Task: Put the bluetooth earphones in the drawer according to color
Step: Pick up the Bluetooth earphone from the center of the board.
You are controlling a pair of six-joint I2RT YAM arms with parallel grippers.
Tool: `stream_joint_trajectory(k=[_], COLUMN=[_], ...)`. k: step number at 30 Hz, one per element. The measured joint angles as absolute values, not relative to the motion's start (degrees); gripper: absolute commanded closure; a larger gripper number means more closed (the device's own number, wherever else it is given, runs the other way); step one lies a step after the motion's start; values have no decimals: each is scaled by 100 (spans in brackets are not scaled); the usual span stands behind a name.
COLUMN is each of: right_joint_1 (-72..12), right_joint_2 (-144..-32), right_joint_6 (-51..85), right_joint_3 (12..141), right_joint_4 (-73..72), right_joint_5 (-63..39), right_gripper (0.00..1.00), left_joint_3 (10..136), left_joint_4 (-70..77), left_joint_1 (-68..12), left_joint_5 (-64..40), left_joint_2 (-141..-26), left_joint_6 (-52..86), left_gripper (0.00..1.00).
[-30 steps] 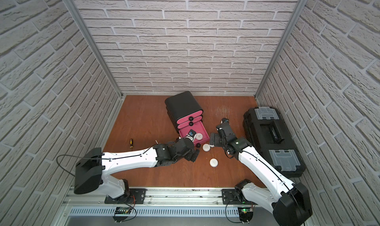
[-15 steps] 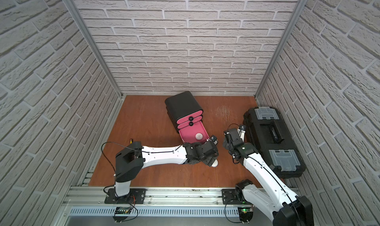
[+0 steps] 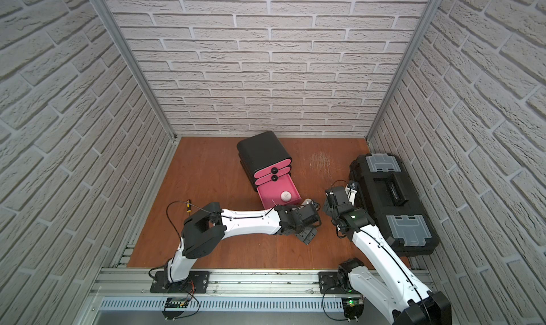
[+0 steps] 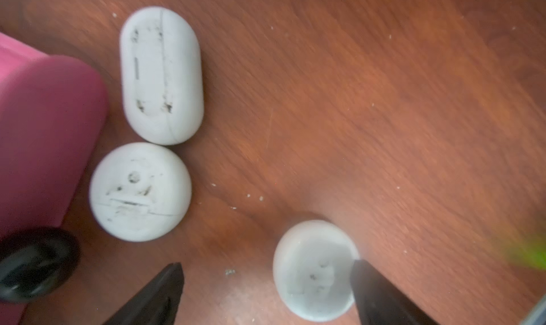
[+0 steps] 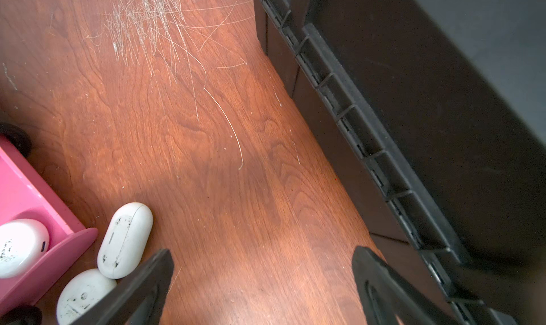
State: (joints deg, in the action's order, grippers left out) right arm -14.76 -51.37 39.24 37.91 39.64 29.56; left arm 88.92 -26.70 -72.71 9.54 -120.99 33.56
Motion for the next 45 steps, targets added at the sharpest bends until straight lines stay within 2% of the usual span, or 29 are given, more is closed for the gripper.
stream_joint_trajectory(k=[8,27,32,37,45], right_joint_1=[-1463,-1380,-1356,-1343,-1319], right_joint_2=[-5140,-5131,-5118,-5109,-5100], right_joint_6=[3924,3922,3922,3922,3920], right_joint_3=[3791,3791,3791,3789,3776], right_joint_4=[3962,3920,3920,3920,3916], right_joint_5=[2891,2694,2681,2663,2578], right_gripper=[1,1,1,1,1], left_joint_3=[9074,9157,9157,9166,9279], left_joint_4=[-2672,-2923,-2958,-3085,-3258], left_joint_1=[-7347,-7446,-7478,-7507,-7535], left_joint_5=[888,1050,1066,1210,1428], left_joint_2=[-12241,-12328,-12328,-12328,-12442], left_joint_6=[3433,3463,3468,3472,3474], left_gripper=[16,12,18,29,35])
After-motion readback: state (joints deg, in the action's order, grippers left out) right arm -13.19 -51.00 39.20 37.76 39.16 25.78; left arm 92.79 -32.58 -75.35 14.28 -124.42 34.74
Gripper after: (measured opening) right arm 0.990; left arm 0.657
